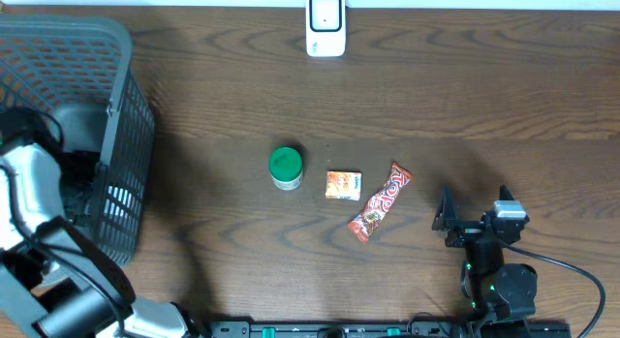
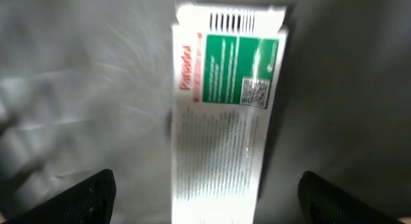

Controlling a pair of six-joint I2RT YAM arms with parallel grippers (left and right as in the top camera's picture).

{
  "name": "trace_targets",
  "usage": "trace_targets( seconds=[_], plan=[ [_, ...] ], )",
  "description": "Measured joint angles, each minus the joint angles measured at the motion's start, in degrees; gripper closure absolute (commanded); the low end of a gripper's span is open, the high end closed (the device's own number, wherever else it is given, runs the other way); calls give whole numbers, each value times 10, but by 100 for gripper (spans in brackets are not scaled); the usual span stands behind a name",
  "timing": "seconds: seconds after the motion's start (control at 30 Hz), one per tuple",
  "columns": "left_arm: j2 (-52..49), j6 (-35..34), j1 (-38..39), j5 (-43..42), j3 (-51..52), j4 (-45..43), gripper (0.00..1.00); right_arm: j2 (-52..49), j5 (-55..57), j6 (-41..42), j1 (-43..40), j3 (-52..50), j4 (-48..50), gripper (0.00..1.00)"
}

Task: Scan the item barcode
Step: 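Lift the Panadol box up out of the basket with the left gripper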

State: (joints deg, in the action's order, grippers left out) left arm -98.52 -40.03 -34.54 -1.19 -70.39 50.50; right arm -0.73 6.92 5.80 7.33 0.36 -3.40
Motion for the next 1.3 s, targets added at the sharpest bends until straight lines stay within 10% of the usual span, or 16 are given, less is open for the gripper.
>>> trace_targets(
  seconds=[0.57,0.8,1.3],
  plan=[
    [-1,0,25,3,109,-106,11,0,0,0,0,0,0,1],
    [16,3,24,21,132,-131,60,0,0,0,0,0,0,1],
    [18,18,24,10,97,-73,62,0,0,0,0,0,0,1]
  ],
)
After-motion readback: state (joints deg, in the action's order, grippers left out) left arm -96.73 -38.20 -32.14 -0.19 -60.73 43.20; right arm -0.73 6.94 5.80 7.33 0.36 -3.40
